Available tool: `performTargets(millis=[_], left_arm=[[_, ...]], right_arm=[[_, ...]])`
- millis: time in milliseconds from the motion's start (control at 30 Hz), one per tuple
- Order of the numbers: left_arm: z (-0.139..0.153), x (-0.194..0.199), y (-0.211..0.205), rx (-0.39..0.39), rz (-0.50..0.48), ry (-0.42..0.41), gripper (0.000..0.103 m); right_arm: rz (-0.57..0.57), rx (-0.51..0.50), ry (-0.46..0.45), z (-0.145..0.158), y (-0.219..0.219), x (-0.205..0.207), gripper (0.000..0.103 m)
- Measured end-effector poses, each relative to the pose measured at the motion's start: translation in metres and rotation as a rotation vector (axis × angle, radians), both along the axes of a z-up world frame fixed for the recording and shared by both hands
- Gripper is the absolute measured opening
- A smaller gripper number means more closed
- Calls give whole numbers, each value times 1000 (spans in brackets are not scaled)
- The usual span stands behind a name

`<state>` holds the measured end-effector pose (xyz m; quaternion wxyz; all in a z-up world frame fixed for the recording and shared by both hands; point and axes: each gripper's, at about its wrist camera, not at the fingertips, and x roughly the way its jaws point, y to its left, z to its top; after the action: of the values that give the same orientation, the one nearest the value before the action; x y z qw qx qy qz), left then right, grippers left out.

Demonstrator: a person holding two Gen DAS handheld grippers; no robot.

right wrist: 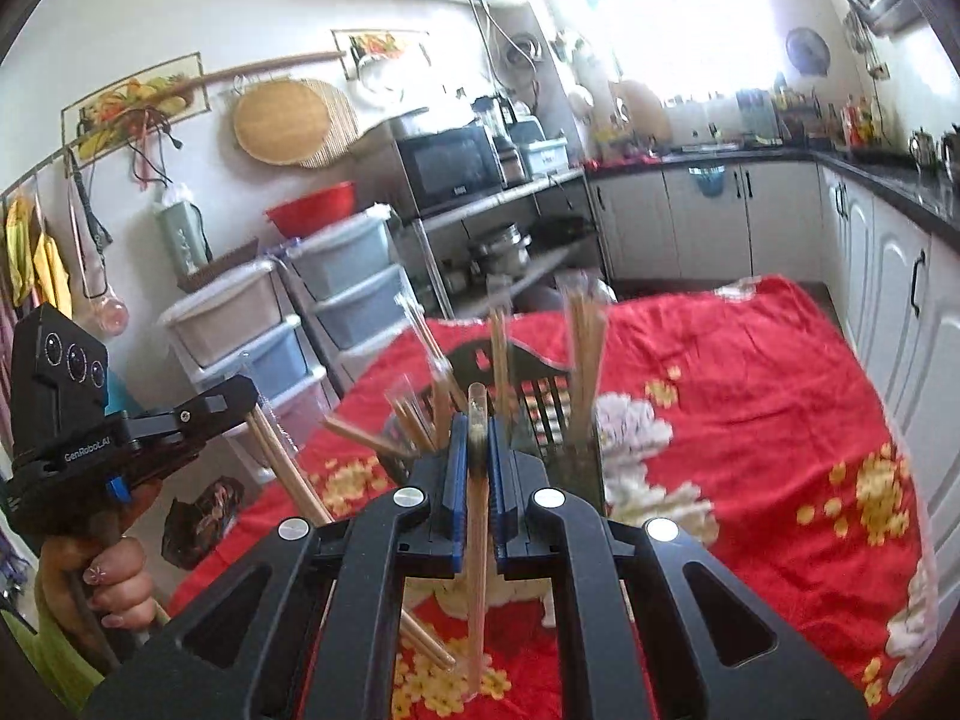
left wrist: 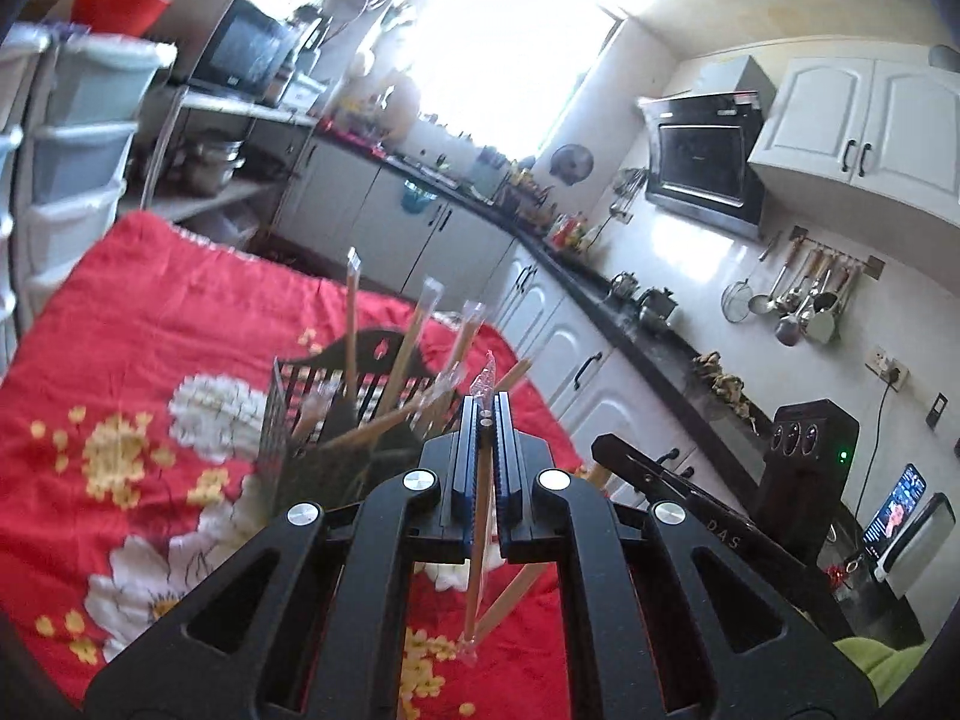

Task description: Organize utensils

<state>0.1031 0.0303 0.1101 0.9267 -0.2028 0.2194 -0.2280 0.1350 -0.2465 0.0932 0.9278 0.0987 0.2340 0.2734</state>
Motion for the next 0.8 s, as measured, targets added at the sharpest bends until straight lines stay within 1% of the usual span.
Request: performTargets(millis=[167,300,567,800], left_arm=[[23,0,3,9,12,-64,2],[43,0,9,19,34,-112,2],[80,-3,24,29,95,-199,2],[104,4,41,17,160,-237,2]], right_arm=[[-6,1,-74,22,4,-2,7],[-5,13,-116,37,7,-1,7],[-11,48,-205,72,9,5,7],[-35,71,-269,97,8,13,7]])
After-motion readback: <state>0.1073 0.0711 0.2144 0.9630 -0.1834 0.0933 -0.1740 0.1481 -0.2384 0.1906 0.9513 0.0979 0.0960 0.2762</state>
